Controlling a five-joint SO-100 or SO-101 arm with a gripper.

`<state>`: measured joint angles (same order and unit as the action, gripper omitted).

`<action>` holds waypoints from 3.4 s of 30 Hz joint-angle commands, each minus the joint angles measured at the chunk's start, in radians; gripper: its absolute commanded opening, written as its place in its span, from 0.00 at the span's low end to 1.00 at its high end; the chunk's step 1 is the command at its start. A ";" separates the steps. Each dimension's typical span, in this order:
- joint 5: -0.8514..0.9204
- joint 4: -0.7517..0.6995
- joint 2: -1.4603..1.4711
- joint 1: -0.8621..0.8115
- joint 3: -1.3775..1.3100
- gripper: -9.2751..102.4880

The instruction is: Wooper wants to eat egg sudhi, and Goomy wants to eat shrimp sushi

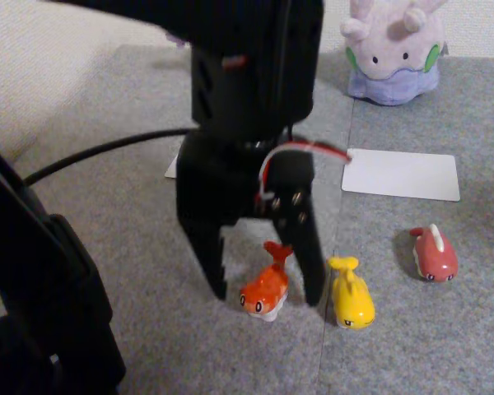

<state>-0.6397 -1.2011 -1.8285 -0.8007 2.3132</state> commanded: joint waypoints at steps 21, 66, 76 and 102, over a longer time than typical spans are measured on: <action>-0.014 0.144 -0.124 0.005 0.130 0.21; -0.594 -0.083 -0.535 0.646 -0.071 0.14; -0.666 -0.150 -0.150 0.693 -0.495 0.14; -0.670 0.143 0.661 0.581 -0.857 0.14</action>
<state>-1.3177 -1.0891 -1.1689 -0.2086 1.5064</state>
